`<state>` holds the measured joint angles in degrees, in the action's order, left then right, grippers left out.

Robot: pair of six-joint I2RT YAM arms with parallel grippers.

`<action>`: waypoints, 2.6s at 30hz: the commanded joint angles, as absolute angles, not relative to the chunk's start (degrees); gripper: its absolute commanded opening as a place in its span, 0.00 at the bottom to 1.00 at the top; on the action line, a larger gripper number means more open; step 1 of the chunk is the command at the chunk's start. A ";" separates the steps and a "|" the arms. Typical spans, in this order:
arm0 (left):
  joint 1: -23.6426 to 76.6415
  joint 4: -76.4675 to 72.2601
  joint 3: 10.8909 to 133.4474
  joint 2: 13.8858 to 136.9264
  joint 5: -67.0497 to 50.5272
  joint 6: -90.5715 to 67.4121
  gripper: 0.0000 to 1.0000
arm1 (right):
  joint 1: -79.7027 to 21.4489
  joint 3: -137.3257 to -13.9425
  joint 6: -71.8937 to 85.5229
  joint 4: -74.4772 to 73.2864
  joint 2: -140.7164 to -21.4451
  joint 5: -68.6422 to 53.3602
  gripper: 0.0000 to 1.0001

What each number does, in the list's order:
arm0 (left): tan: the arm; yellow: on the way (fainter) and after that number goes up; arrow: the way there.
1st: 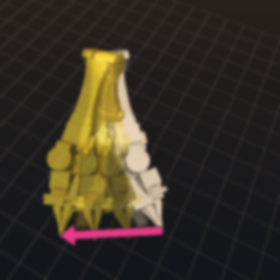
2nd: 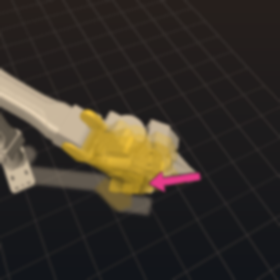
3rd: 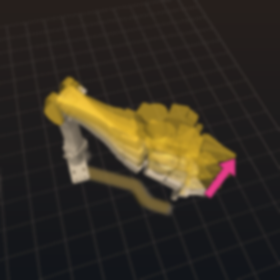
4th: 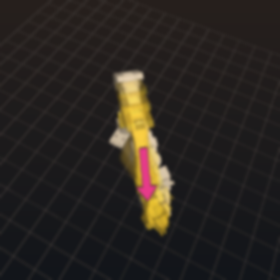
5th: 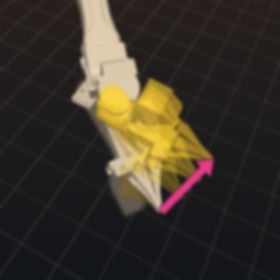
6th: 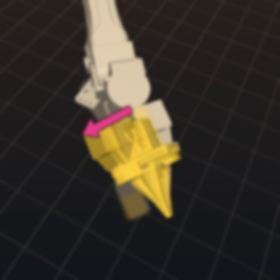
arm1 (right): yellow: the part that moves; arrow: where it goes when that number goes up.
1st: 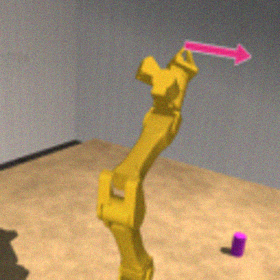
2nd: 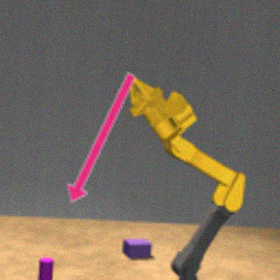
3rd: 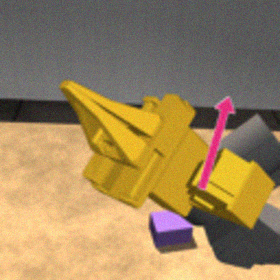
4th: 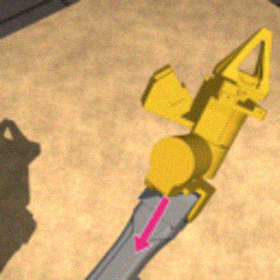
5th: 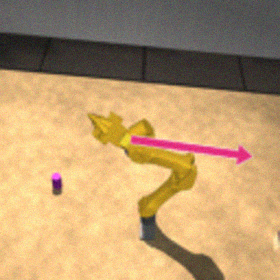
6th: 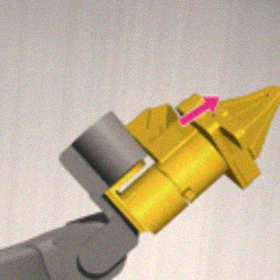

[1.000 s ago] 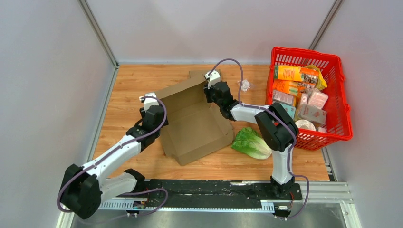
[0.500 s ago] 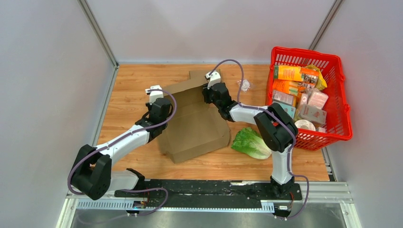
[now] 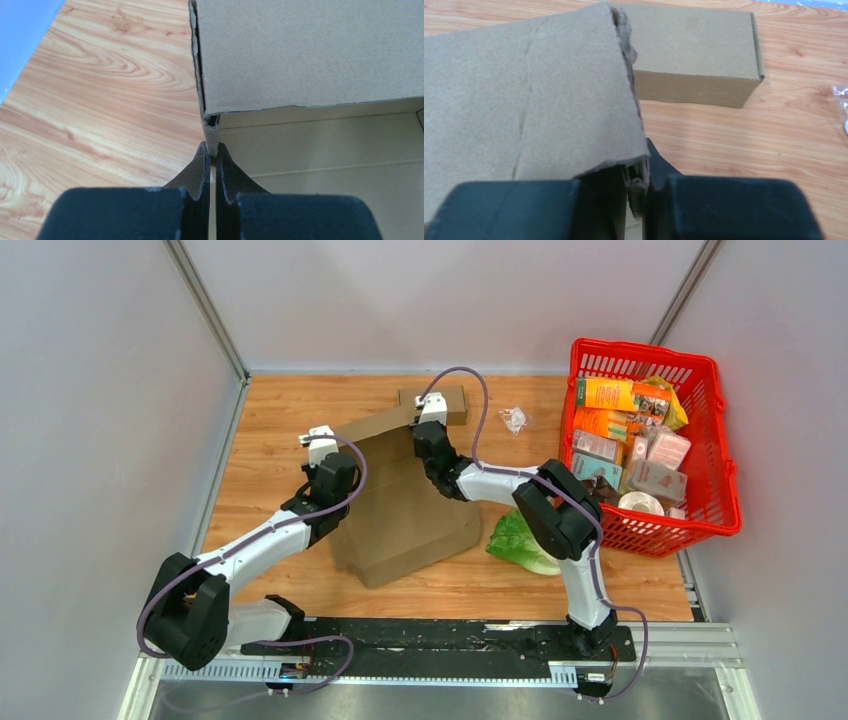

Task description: Fold the paper box

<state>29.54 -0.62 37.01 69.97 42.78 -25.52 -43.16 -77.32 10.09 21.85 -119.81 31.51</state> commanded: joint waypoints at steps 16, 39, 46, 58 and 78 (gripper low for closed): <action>30.15 19.29 39.28 61.54 39.20 -36.56 0.46 | -37.71 -66.72 16.36 -33.66 -89.92 7.29 1.00; 52.08 35.51 46.66 50.06 11.38 -17.59 0.67 | -27.78 -74.55 22.67 -39.64 -91.16 11.87 1.00; 71.80 36.56 57.38 75.65 27.67 -7.39 0.69 | -27.86 -67.50 23.73 -41.04 -70.42 10.02 1.00; 79.18 38.06 70.31 101.42 27.33 -4.66 0.68 | -27.25 -69.00 20.83 -39.46 -50.54 15.20 1.00; 77.87 44.56 73.92 118.74 52.11 -10.98 0.14 | -27.16 -65.66 21.44 -38.76 -48.08 14.33 1.00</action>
